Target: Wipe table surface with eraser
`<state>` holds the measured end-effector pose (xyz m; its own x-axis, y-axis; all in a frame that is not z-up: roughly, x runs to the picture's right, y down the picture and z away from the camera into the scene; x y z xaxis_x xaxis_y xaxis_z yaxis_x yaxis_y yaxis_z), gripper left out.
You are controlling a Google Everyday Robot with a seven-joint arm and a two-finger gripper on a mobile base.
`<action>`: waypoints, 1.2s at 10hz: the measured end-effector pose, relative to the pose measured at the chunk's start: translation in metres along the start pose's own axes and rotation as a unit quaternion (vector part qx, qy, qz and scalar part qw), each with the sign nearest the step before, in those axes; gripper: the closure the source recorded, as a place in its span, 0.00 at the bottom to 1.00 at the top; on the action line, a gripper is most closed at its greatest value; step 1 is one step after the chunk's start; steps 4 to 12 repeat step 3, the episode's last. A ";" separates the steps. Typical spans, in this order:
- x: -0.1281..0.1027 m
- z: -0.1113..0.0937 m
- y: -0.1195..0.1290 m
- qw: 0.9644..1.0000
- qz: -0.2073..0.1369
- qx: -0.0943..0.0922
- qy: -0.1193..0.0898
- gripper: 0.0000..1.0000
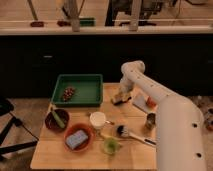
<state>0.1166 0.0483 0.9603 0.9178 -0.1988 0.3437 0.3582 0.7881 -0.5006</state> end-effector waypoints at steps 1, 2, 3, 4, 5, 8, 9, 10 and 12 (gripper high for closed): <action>-0.014 0.001 0.000 1.000 -0.026 -0.001 -0.014 1.00; -0.025 0.000 0.001 0.999 -0.046 -0.003 -0.022 1.00; -0.037 -0.001 0.003 0.997 -0.069 -0.005 -0.029 1.00; -0.037 -0.001 0.003 0.997 -0.069 -0.005 -0.029 1.00; -0.037 -0.001 0.003 0.997 -0.069 -0.005 -0.029 1.00; -0.037 -0.001 0.003 0.997 -0.069 -0.005 -0.029 1.00; -0.037 -0.001 0.003 0.997 -0.069 -0.005 -0.029 1.00; -0.037 -0.001 0.003 0.997 -0.069 -0.005 -0.029 1.00; -0.037 -0.001 0.003 0.997 -0.069 -0.005 -0.029 1.00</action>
